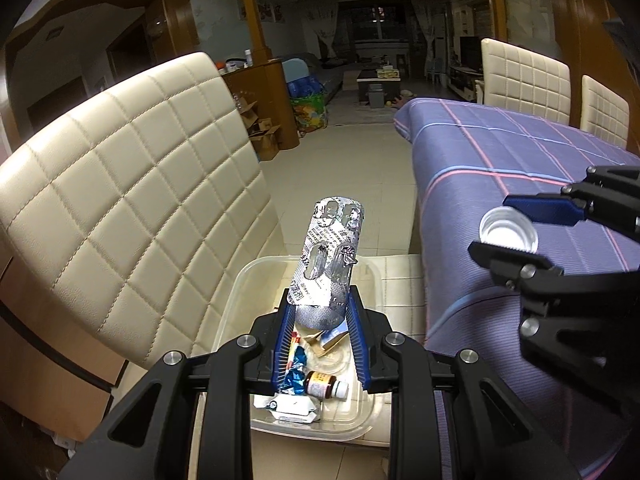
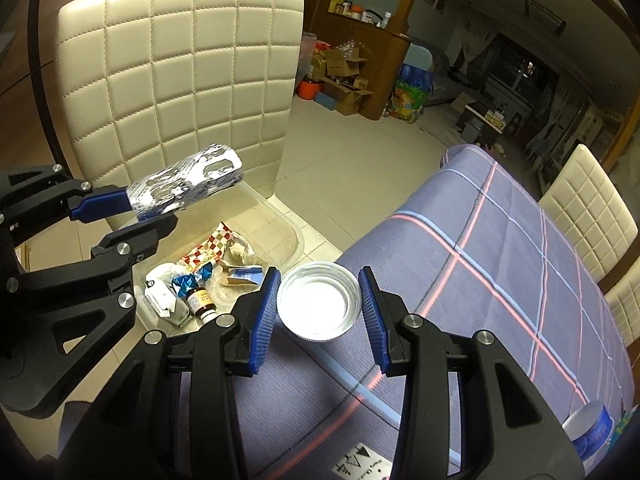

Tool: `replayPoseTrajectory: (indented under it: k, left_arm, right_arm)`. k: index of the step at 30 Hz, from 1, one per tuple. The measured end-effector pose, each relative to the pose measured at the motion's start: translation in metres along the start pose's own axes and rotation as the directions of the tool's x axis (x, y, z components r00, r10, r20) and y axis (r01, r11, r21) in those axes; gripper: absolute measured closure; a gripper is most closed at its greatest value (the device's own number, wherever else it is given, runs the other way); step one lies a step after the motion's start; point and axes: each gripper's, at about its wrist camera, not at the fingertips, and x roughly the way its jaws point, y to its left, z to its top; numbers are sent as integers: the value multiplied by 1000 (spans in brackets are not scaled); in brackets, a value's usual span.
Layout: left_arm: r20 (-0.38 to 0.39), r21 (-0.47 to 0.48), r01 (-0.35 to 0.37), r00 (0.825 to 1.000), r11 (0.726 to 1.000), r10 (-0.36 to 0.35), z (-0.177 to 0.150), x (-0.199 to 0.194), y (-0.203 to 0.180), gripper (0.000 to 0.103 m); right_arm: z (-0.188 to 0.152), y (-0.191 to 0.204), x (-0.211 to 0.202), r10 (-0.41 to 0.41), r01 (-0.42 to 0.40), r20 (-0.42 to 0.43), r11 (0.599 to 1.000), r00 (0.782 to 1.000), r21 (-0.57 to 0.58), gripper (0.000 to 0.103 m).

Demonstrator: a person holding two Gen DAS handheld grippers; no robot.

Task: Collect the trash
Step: 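Carry the foil pack and cap with both tools over the clear bin, then open both tools to drop the foil pack and cap into the bin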

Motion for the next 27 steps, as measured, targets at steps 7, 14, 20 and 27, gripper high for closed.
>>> replayPoseTrajectory:
  k: [7, 14, 20, 27]
  left_arm:
    - [-15, -23, -23, 1000, 999, 22, -5, 8, 16, 77]
    - [-29, -50, -51, 998, 997, 49, -8, 15, 33, 77]
    - [-37, -51, -60, 998, 997, 59, -8, 24, 39, 75]
    - [-69, -72, -53, 996, 996, 48, -8, 35, 43, 71]
  right_arm:
    - [12, 11, 6, 8, -8, 12, 1000, 1000, -19, 62]
    - [20, 24, 15, 16, -15, 14, 999, 1000, -37, 62]
    - [24, 34, 21, 17, -17, 8, 999, 1000, -50, 62]
    - [25, 37, 26, 12, -12, 1, 998, 1000, -54, 61]
